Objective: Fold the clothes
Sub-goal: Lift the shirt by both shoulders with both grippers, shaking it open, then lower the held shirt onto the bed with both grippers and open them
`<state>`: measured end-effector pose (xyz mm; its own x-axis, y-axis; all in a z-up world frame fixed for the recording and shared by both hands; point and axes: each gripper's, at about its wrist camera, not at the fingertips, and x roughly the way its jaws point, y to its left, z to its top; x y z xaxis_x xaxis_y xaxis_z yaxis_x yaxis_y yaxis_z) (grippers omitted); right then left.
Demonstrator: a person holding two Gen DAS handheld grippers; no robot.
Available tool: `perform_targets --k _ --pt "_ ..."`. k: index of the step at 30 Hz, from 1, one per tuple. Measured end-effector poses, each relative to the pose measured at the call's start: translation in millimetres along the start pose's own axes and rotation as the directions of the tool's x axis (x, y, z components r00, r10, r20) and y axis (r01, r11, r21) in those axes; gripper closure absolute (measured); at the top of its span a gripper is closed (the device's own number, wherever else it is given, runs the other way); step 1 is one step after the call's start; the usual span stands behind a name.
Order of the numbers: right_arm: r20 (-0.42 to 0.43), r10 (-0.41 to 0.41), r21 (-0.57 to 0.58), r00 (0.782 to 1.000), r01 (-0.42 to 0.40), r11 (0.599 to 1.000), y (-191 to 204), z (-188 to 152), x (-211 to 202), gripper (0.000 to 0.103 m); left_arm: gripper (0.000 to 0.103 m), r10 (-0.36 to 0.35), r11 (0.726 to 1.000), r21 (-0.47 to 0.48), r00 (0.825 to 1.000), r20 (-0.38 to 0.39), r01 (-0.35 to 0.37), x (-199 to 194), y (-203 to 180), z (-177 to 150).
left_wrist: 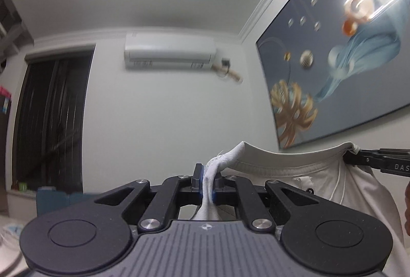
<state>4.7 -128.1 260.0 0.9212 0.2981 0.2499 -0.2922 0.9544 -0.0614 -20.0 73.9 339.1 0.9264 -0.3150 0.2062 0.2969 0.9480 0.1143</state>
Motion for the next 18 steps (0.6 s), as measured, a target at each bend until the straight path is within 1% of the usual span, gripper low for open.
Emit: perform_targets --k 2,4,9,11,14,16,18 --pt "-0.059 -0.011 0.013 0.998 0.012 1.000 -15 -31 36 0.091 0.097 0.021 1.000 -0.005 0.998 -0.062 -0.021 37 9 -33" --pt "-0.112 -0.022 0.022 0.993 0.024 0.999 -30 -63 73 0.091 0.097 0.041 0.999 -0.007 0.992 -0.122 -0.042 78 19 -69" --pt "-0.221 -0.054 0.048 0.974 0.066 0.997 -68 -153 168 0.091 0.096 0.074 0.995 -0.040 0.965 -0.252 -0.087 186 46 -170" --pt "-0.260 -0.071 0.052 0.963 0.087 0.995 -83 -196 206 0.091 0.096 0.081 0.994 -0.044 0.951 -0.299 -0.098 235 54 -215" --pt "-0.316 -0.093 0.063 0.944 0.118 0.991 -108 -267 263 0.091 0.096 0.074 0.994 -0.046 0.926 -0.371 -0.098 306 67 -293" --pt "-0.355 -0.103 0.069 0.929 0.135 0.988 -127 -318 300 0.091 0.096 0.066 0.994 -0.050 0.904 -0.423 -0.096 352 76 -349" --pt "-0.404 -0.100 0.082 0.909 0.145 0.986 -146 -370 335 0.091 0.096 0.060 0.994 -0.048 0.878 -0.475 -0.094 395 86 -408"
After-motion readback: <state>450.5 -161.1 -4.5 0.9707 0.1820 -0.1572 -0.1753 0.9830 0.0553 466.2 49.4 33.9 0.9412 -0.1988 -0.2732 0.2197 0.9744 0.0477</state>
